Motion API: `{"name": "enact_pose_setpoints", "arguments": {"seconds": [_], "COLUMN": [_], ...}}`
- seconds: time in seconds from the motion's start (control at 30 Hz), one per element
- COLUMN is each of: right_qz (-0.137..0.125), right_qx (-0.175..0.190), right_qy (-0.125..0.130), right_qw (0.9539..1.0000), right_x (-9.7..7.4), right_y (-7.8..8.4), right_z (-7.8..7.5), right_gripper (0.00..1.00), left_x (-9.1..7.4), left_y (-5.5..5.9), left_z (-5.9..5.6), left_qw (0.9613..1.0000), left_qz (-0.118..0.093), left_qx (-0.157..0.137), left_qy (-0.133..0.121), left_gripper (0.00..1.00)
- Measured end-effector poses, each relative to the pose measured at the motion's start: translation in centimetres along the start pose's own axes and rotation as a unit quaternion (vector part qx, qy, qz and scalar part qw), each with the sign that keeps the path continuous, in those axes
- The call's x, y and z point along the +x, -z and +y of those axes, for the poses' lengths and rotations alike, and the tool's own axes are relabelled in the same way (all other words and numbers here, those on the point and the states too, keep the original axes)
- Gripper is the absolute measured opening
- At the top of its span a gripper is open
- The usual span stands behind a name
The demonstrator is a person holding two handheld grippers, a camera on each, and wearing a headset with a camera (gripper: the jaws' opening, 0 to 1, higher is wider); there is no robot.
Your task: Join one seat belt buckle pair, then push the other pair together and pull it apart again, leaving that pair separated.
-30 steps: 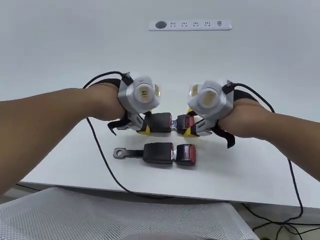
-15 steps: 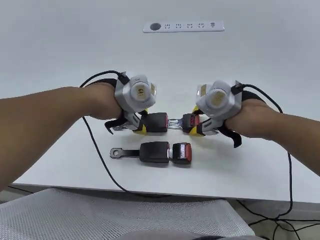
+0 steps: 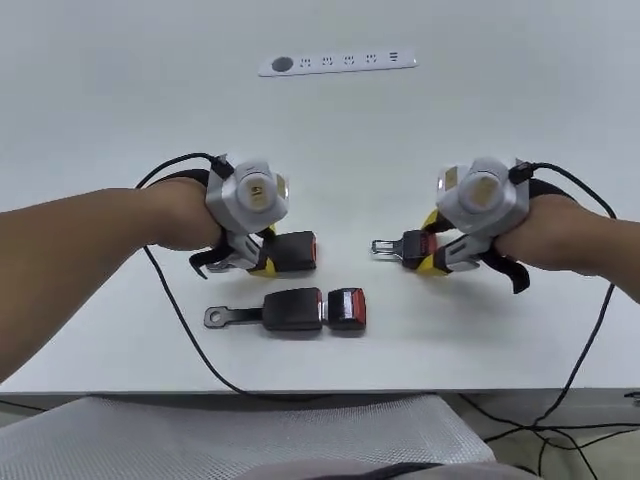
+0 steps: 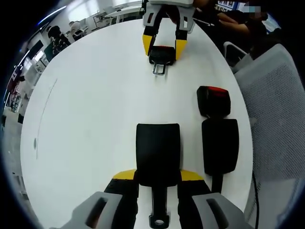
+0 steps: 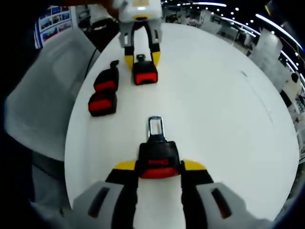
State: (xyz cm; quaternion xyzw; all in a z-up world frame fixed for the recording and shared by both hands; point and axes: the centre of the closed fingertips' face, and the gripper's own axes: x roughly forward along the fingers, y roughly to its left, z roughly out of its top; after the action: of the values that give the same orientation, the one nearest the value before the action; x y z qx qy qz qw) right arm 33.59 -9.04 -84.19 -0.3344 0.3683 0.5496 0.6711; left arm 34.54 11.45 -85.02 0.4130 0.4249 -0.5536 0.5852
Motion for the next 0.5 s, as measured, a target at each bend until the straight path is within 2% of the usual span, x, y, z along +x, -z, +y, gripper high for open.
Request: {"name": "enact_pose_setpoints", "arguments": {"seconds": [0.3, 0.5], "right_qz": [0.037, 0.046], "right_qx": [-0.004, -0.001], "right_qy": [0.001, 0.008], "right_qw": [0.9993, 0.9989], "right_x": [-2.1, -3.0], "right_y": [4.2, 5.7], "right_z": [-0.5, -0.8], "right_gripper": [0.34, 0.34], "left_x": [0.0, -0.1], "left_y": [0.0, 0.1], "left_z": [-0.1, -0.2], "left_qw": [1.0000, 0.9999], "left_qz": [0.002, -0.003], "left_qx": [-0.006, -0.009], "left_qy": [-0.005, -0.008], "left_gripper": [0.32, 0.31]}}
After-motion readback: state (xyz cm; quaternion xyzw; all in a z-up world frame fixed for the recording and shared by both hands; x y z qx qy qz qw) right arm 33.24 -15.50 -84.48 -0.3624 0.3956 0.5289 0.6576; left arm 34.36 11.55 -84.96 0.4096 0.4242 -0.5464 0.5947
